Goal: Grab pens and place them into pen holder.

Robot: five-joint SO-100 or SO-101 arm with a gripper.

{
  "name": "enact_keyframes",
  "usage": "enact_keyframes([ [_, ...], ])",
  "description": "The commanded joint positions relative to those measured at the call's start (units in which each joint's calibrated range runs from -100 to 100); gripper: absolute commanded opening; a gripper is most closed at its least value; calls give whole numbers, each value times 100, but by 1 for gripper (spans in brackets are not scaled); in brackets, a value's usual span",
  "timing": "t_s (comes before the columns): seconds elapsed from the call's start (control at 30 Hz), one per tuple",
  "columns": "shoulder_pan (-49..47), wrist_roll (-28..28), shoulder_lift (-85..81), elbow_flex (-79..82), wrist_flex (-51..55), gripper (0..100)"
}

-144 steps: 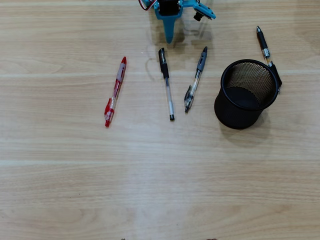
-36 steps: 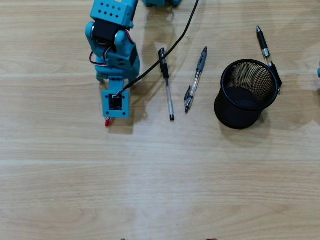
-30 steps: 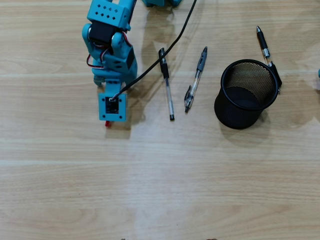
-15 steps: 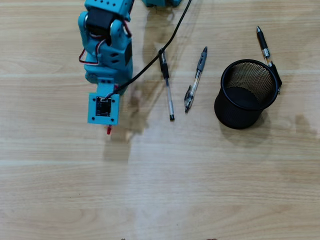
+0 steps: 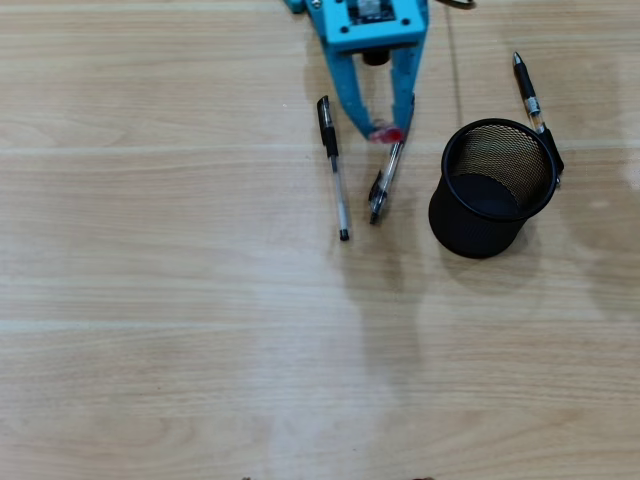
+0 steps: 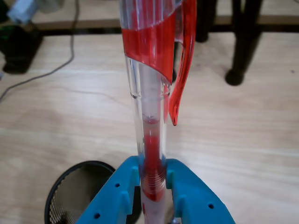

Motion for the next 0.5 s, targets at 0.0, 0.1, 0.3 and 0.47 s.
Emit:
enact_keyframes([
  [0.0, -406, -263, -941, 2341, -2439, 2],
  [0.1, -559, -263, -1220, 3436, -3539, 2],
  [0.3, -817, -268, -1313, 3826, -3934, 2],
  [0.47, -1043, -268, -1313, 3726, -3960, 2],
])
